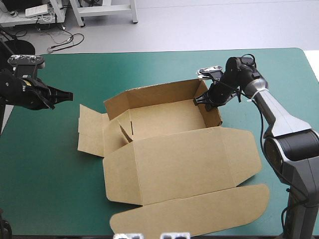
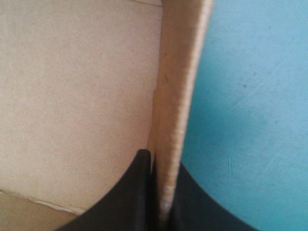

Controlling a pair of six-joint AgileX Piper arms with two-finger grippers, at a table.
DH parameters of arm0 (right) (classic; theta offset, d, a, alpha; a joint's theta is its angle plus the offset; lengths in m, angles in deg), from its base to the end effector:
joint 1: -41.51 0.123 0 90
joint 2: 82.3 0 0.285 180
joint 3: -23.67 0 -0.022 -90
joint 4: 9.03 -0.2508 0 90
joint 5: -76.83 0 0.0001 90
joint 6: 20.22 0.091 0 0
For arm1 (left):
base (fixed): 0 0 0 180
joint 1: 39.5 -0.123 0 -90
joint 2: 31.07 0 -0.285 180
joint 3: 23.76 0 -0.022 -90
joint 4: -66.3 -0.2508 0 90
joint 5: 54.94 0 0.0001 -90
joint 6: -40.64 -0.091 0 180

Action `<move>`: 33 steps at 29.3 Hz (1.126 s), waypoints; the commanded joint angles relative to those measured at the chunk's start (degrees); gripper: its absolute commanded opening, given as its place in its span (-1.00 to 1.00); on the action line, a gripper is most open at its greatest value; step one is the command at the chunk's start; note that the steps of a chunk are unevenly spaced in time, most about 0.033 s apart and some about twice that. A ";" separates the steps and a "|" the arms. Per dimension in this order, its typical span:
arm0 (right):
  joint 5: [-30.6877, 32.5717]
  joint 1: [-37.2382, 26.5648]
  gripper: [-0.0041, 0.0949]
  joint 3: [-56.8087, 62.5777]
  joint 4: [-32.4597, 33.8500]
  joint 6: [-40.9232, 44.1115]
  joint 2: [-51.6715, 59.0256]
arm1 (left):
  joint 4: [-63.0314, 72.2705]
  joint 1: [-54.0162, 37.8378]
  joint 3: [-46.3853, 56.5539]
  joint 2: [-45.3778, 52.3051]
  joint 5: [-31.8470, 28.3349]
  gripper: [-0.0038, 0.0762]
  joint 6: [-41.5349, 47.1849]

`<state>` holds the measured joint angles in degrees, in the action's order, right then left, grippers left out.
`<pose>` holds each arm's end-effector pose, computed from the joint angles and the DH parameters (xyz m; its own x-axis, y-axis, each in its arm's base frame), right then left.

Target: Fold the box

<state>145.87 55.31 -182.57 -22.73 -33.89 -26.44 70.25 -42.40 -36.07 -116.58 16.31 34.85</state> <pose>0.4149 0.1226 0.2599 -0.8902 -0.3703 -0.2652 -0.4225 0.8889 0.1769 0.2642 0.0074 0.4268 -0.8106 0.0377 -0.5844 0.0515 0.9987 -0.0070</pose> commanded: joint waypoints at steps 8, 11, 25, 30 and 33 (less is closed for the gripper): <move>2.51 -2.09 -0.96 -1.40 -10.28 -0.98 10.96 | 4.48 -9.37 -1.59 -2.64 -5.41 -0.90 -3.23; 2.51 -4.36 -0.96 -1.40 -11.87 -1.01 15.46 | 9.48 -15.62 -1.59 -3.43 -5.35 -0.90 -5.54; 2.61 -16.84 -0.96 -1.40 -26.83 -0.80 34.48 | 52.19 -28.50 -1.37 -12.99 2.37 -0.90 -24.52; 2.61 -19.31 -0.96 -1.40 -29.84 -0.42 38.23 | 63.41 -27.64 -1.27 -14.85 2.83 -0.90 -26.50; 2.61 -19.31 -0.96 -1.40 -30.23 0.01 38.93 | 68.13 -25.31 -1.27 -14.71 2.83 -0.90 -26.50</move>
<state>148.91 36.55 -182.34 -48.17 -34.75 10.14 128.61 -69.87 -36.03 -134.03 15.24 8.92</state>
